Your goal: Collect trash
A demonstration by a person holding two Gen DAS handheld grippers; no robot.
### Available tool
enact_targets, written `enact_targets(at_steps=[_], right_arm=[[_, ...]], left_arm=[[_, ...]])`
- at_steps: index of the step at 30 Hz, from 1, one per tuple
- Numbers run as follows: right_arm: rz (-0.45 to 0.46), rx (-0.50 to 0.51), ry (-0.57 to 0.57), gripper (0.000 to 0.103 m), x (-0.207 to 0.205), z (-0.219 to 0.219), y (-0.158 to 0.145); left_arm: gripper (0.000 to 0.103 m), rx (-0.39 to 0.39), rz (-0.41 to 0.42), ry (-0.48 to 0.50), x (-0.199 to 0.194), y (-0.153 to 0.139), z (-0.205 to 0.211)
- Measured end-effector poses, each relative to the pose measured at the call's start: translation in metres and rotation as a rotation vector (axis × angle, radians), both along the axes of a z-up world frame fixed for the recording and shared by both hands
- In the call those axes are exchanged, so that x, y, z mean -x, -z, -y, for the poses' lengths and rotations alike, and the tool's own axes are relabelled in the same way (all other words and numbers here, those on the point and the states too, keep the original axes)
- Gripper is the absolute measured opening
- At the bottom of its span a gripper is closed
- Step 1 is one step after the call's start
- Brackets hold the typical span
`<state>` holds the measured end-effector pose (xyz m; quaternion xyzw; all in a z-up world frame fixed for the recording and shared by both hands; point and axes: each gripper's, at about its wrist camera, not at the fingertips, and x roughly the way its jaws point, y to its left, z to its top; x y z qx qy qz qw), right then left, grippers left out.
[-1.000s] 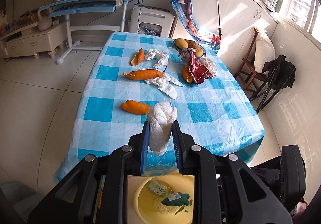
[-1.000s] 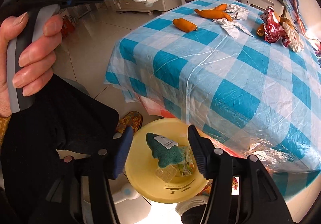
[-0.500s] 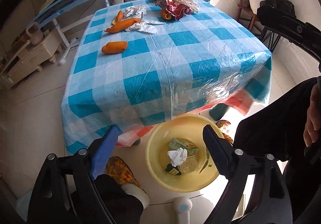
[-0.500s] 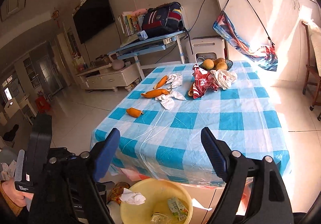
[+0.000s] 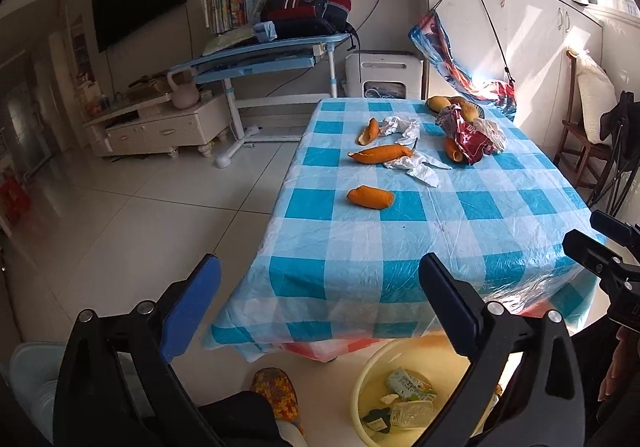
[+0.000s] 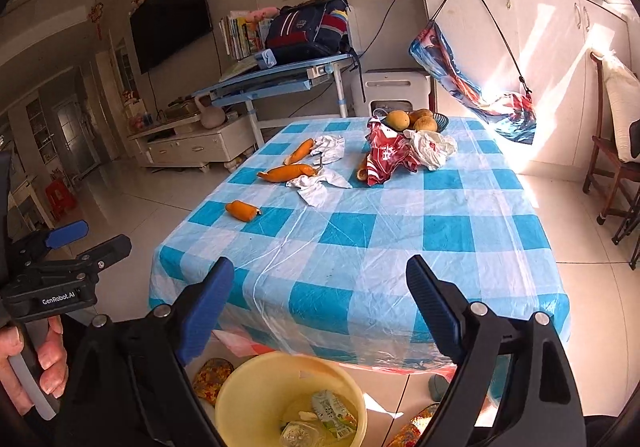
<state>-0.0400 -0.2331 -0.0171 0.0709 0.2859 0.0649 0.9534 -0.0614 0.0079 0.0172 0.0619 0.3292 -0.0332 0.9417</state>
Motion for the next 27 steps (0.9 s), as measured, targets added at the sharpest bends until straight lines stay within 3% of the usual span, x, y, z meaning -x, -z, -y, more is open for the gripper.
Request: enact_targets(at_steps=[1,2,8,27], right_arm=[[-0.004,-0.037,-0.017,0.084,-0.0003,0.0008,0.0024],[-0.005,0.014,-0.005,0.084,0.0003,-0.0015,0.0018],[-0.010,0.042,-0.022,0.084,0.0012,-0.0060,0.0035],[-0.005,0.041,-0.025,0.084,0.0015,-0.0072,0.0027]], left_arm=[[0.096,0.008,0.004,-0.005,0.0010,-0.0001,-0.0012],[0.096,0.014,0.006,-0.010,0.0005,-0.0012,-0.0024],[0.096,0.028,0.006,-0.024,0.0001,0.0014,-0.0033],[0.096,0.028,0.007,-0.030,-0.0010,0.0042,-0.0028]])
